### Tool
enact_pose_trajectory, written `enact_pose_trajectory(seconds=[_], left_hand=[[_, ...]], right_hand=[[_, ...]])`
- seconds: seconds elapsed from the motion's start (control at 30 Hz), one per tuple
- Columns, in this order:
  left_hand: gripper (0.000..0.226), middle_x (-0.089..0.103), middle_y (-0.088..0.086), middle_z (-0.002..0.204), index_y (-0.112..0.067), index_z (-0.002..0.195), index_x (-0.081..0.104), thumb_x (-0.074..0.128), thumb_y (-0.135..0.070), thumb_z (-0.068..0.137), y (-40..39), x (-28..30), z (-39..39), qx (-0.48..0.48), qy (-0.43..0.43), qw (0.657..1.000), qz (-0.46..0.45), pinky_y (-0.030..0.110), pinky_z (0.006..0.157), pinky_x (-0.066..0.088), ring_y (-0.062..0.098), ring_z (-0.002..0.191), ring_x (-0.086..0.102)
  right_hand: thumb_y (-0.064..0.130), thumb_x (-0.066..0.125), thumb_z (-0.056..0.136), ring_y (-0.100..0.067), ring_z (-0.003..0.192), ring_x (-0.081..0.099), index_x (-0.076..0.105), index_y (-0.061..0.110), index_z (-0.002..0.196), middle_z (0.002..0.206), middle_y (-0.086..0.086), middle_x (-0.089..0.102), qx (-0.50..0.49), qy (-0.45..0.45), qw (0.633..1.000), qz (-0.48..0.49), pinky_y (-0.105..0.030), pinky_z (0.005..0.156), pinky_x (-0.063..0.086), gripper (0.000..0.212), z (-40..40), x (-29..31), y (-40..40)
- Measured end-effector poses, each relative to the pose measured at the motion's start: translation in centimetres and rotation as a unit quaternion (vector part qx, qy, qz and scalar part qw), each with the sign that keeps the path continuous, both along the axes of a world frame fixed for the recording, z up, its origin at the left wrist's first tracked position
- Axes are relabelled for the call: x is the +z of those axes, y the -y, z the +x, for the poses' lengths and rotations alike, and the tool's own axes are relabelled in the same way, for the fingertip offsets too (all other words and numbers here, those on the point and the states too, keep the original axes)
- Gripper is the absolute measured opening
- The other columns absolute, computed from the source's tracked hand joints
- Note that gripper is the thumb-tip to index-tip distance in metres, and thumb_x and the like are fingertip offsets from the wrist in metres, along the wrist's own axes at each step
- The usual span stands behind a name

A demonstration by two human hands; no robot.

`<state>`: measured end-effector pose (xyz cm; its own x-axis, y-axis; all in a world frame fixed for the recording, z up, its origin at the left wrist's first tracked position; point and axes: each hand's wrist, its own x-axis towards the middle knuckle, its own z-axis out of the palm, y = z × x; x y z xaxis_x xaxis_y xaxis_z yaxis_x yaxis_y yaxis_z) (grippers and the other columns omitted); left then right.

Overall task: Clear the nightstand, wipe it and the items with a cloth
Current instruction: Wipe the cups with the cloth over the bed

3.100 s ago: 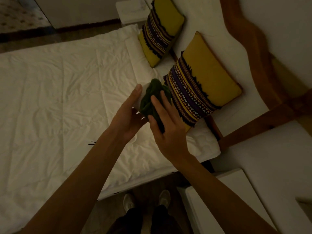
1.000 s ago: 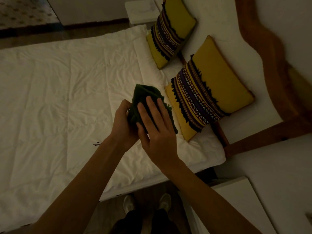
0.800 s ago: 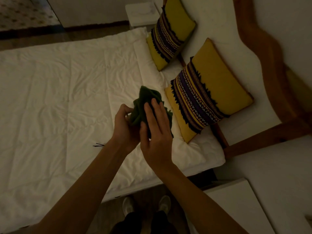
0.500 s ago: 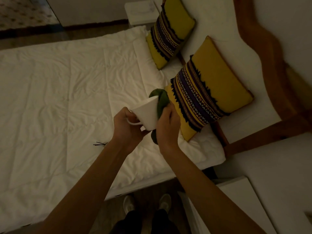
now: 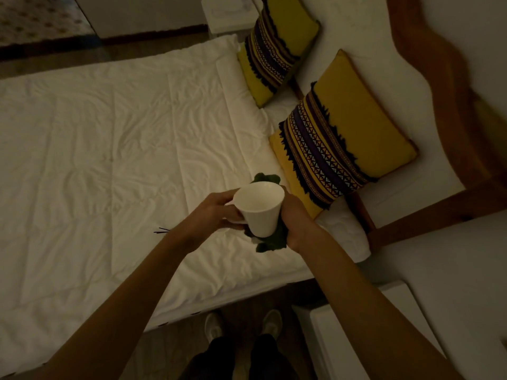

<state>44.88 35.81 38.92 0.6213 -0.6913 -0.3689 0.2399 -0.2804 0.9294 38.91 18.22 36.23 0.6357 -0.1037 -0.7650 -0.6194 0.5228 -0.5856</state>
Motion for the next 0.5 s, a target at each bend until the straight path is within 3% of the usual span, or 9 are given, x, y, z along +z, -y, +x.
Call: enact_pose_trajectory(seconds=[0.1, 0.2, 0.3, 0.4, 0.5], left_hand=[[0.054, 0.07, -0.005, 0.121, -0.018, 0.136, 0.058, 0.072, 0.0, 0.087, 0.5, -1.0, -0.8, -0.021, 0.084, 0.996, 0.018, 0.023, 0.084, 0.057, 0.012, 0.112, 0.067], [0.07, 0.066, -0.003, 0.121, -0.019, 0.13, 0.057, 0.091, -0.017, 0.069, 1.9, -2.4, -2.5, 0.025, 0.127, 0.99, 0.052, 0.023, 0.085, 0.058, 0.005, 0.109, 0.066], [0.074, 0.062, -0.004, 0.114, -0.02, 0.119, 0.057, 0.097, -0.031, 0.058, 2.8, -4.4, -3.6, 0.087, 0.188, 0.975, 0.075, 0.018, 0.072, 0.057, -0.002, 0.099, 0.065], [0.081, 0.062, -0.006, 0.112, -0.021, 0.117, 0.053, 0.094, -0.047, 0.052, 3.5, -7.2, -4.3, 0.112, 0.216, 0.967, 0.072, 0.024, 0.076, 0.055, 0.004, 0.101, 0.063], [0.077, 0.059, -0.02, 0.104, -0.026, 0.114, 0.048, 0.096, -0.038, 0.055, 4.0, -10.8, -4.6, 0.167, 0.194, 0.961, 0.105, 0.008, 0.07, 0.05, -0.008, 0.099, 0.06]], right_hand=[[0.065, 0.057, 0.089, -0.034, 0.073, 0.074, 0.076, 0.021, 0.098, 0.092, -0.011, 0.078, -0.033, -0.008, 0.999, -0.022, -0.047, 0.063, 0.061, 0.049, -0.3, -1.4, 0.3], [0.062, 0.064, 0.086, -0.03, 0.077, 0.072, 0.077, 0.024, 0.083, 0.085, -0.004, 0.079, -0.109, -0.019, 0.994, -0.013, -0.045, 0.069, 0.059, 0.04, -0.6, -2.9, 0.0], [0.062, 0.062, 0.089, -0.035, 0.091, 0.071, 0.074, 0.02, 0.094, 0.094, -0.007, 0.077, -0.166, -0.033, 0.986, -0.006, -0.052, 0.079, 0.058, 0.044, -0.8, -5.1, 0.0], [0.06, 0.054, 0.095, -0.029, 0.092, 0.07, 0.068, 0.019, 0.106, 0.1, -0.007, 0.071, -0.255, -0.059, 0.965, -0.031, -0.043, 0.074, 0.059, 0.044, -0.8, -7.3, 0.7], [0.06, 0.046, 0.099, -0.028, 0.101, 0.065, 0.058, 0.016, 0.134, 0.121, -0.011, 0.065, -0.33, -0.064, 0.941, -0.039, -0.043, 0.09, 0.056, 0.057, -1.0, -9.5, 2.4]])
